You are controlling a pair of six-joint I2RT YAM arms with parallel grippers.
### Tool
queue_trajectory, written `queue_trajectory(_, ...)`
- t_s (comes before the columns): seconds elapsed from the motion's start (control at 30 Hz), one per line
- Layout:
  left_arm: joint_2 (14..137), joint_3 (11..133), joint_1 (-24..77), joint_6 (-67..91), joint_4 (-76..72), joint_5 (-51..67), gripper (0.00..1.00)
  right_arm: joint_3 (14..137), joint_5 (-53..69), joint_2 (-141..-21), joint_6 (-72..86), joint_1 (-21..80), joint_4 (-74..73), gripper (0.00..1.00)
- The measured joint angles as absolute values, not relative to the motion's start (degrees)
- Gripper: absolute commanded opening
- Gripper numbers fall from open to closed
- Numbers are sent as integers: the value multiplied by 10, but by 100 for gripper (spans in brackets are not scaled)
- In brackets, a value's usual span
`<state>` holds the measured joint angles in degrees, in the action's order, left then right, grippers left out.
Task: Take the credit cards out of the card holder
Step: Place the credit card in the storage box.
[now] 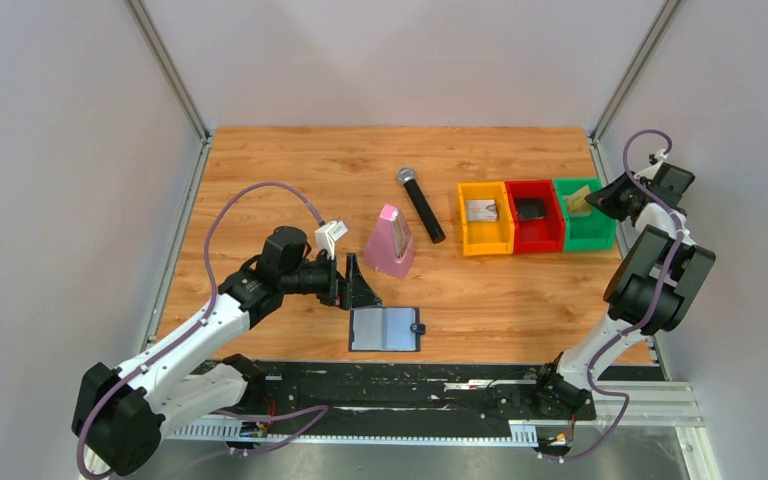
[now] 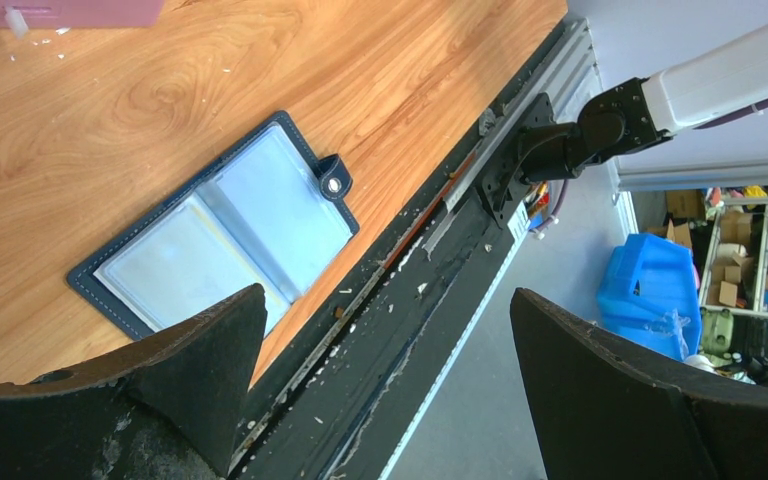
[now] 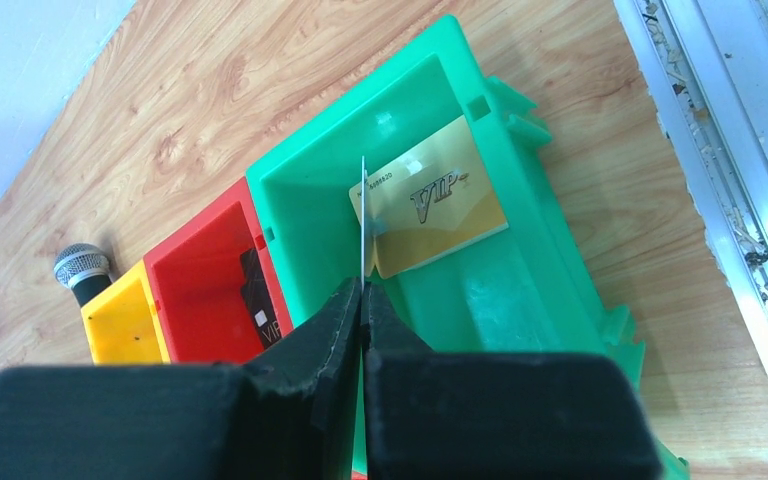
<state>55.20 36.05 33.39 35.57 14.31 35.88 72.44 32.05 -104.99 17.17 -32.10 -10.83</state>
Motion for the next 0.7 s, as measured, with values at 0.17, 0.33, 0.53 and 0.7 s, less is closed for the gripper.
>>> queue_trajectory(0.17, 552, 361, 334, 356, 143, 357, 100, 726, 320, -1053, 180, -319, -106, 6)
queue_trajectory(0.33, 552, 361, 334, 356, 143, 356, 100, 732, 316, -1059, 187, -319, -105, 14)
queue_trajectory(0.53, 552, 361, 334, 355, 144, 356, 100, 751, 299, -1066, 198, -317, -108, 21)
queue_trajectory(0.7, 552, 362, 334, 355, 146, 354, 100, 768, 289, -1076, 200, -316, -120, 23)
